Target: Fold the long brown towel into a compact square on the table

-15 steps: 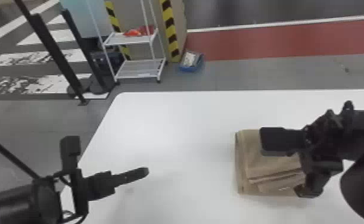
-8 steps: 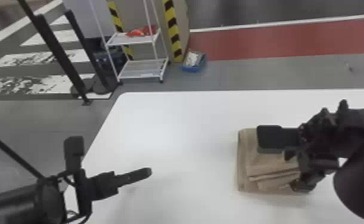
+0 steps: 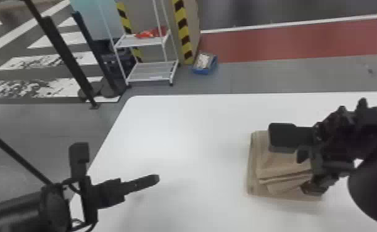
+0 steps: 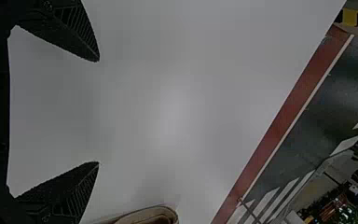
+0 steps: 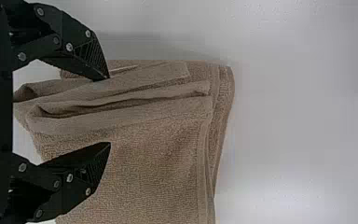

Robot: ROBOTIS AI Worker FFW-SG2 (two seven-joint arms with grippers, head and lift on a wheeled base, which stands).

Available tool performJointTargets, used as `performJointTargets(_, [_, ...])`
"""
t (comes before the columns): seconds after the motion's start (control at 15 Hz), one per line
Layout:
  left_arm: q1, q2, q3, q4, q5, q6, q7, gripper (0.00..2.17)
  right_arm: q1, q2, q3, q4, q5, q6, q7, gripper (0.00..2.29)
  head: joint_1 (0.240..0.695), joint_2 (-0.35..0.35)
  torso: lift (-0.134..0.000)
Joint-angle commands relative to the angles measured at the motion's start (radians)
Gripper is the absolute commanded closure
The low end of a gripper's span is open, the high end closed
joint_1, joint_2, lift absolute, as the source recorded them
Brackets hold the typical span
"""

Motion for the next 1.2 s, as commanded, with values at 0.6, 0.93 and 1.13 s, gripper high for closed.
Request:
performJointTargets(0.6, [0.011,-0.002,0.001,-0.019,0.003,0.003,-0.005,0.09,0.015,0.009,-0.044,0.006,-0.003,0.01,0.008,1.12,0.695,0.272,-0.124])
performJointTargets(0.93, [0.012,0.0,0.004,-0.02,0.002,0.006,-0.008,0.09,0.022,0.012,-0.074,0.002,-0.006,0.037,0.008,1.12,0.695,0.263,-0.124])
performJointTargets(1.13, [0.012,0.0,0.004,-0.029,0.005,0.012,-0.008,0.09,0.023,0.02,-0.094,0.0,-0.006,0.037,0.008,1.12,0.695,0.261,-0.124])
